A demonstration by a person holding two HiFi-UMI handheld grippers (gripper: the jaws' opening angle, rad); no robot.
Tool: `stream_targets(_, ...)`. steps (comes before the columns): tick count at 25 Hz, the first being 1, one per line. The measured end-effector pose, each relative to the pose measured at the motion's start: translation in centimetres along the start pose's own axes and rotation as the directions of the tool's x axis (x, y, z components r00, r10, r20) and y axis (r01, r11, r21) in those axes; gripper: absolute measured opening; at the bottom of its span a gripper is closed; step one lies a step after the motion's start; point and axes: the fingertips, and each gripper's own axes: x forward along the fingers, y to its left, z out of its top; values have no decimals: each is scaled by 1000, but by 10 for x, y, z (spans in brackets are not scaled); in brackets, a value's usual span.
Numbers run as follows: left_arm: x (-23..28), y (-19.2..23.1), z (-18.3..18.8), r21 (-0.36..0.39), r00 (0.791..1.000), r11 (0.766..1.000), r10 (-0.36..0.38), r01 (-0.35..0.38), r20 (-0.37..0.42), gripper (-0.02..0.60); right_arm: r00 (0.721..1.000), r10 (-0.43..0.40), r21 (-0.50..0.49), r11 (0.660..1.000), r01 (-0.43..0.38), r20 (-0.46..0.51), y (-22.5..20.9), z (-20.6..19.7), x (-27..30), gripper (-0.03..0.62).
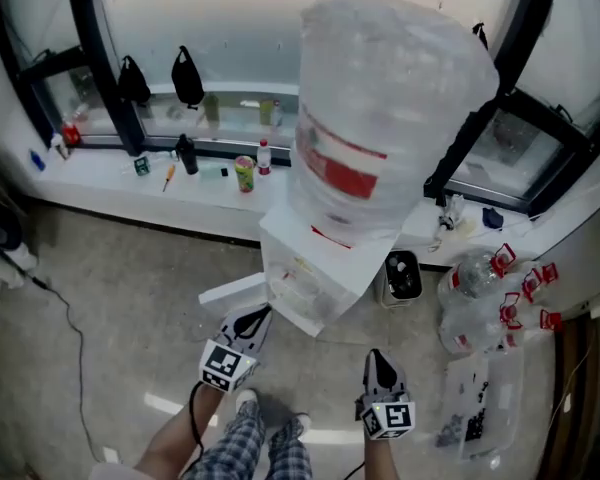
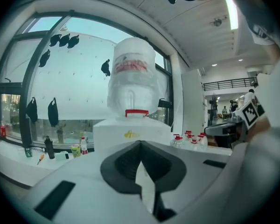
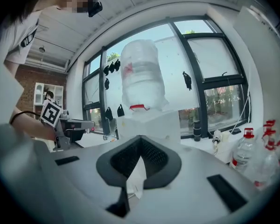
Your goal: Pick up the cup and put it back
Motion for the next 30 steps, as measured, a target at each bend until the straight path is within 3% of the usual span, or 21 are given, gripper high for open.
stream_targets(7, -37, -11, 102, 5, 999, 1000, 3, -3, 34, 25, 994, -56, 14, 998, 55, 89, 2, 115, -38, 17)
stream_targets(13, -54, -16, 161, 35, 996, 999, -7, 4, 89, 25, 977, -116, 44, 993, 110, 180, -8, 175, -66, 17)
stream_targets(17, -65, -13, 184, 37, 993, 999, -10, 6, 119, 25, 969, -138, -24, 989, 146, 203, -3, 198, -82, 17)
stream_targets(30, -74, -10, 206, 29, 985, 999, -18, 13, 172, 25, 952, -180, -28, 981, 193, 249, -1, 215, -100, 15)
